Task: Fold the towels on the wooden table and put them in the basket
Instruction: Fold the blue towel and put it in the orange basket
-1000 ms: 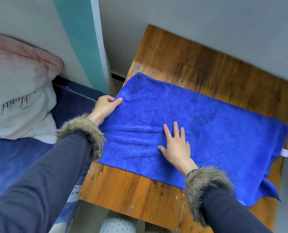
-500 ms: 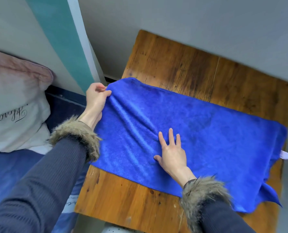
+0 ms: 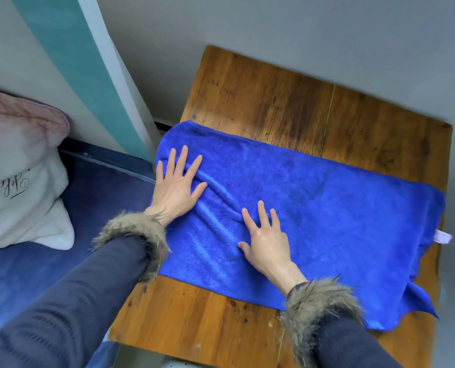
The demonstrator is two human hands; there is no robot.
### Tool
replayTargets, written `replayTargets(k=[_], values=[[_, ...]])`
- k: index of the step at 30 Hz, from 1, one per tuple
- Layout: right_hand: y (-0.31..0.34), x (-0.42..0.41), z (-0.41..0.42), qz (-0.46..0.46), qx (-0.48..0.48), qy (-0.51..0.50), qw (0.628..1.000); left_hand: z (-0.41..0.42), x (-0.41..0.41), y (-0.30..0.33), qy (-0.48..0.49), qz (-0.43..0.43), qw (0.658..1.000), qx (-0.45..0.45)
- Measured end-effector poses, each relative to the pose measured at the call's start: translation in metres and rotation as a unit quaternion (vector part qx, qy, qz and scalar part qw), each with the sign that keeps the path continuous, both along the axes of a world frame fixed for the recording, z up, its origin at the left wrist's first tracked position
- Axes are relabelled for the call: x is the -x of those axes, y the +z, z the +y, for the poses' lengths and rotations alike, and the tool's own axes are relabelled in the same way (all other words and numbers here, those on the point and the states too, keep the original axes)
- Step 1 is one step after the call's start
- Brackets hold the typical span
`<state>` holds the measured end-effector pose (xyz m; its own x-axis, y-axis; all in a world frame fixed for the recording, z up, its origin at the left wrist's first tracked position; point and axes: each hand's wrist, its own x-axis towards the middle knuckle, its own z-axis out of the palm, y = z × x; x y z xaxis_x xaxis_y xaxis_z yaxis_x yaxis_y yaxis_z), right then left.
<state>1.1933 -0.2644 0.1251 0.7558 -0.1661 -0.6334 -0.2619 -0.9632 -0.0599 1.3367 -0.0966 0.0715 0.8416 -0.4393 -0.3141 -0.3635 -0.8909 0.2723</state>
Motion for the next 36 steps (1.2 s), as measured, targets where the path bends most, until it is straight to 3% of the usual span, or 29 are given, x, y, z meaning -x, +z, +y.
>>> replayTargets(k=[7,12,18,27,31,36], values=[[-0.004,0.009,-0.003,-0.017,-0.007,-0.005,1.0,-0.008,-0.019,0.012,-0.037,0.002,0.998,-0.042],[-0.007,0.006,-0.026,-0.158,0.003,-0.1,0.982,-0.005,0.029,0.005,-0.005,-0.032,0.999,0.023],[-0.017,-0.005,-0.069,-0.049,0.017,-0.129,0.99,0.023,0.065,-0.019,-0.015,-0.069,0.997,-0.02],[-0.015,0.01,-0.079,-0.072,-0.039,-0.13,0.988,0.006,0.07,-0.008,0.024,-0.055,0.997,-0.037],[-0.003,0.047,-0.096,-0.133,-0.056,-0.194,0.97,-0.034,0.098,0.006,-0.03,-0.053,0.998,-0.009],[0.011,0.115,-0.146,-0.261,-0.018,-0.332,0.906,-0.114,0.154,0.009,-0.145,-0.014,0.989,0.014]])
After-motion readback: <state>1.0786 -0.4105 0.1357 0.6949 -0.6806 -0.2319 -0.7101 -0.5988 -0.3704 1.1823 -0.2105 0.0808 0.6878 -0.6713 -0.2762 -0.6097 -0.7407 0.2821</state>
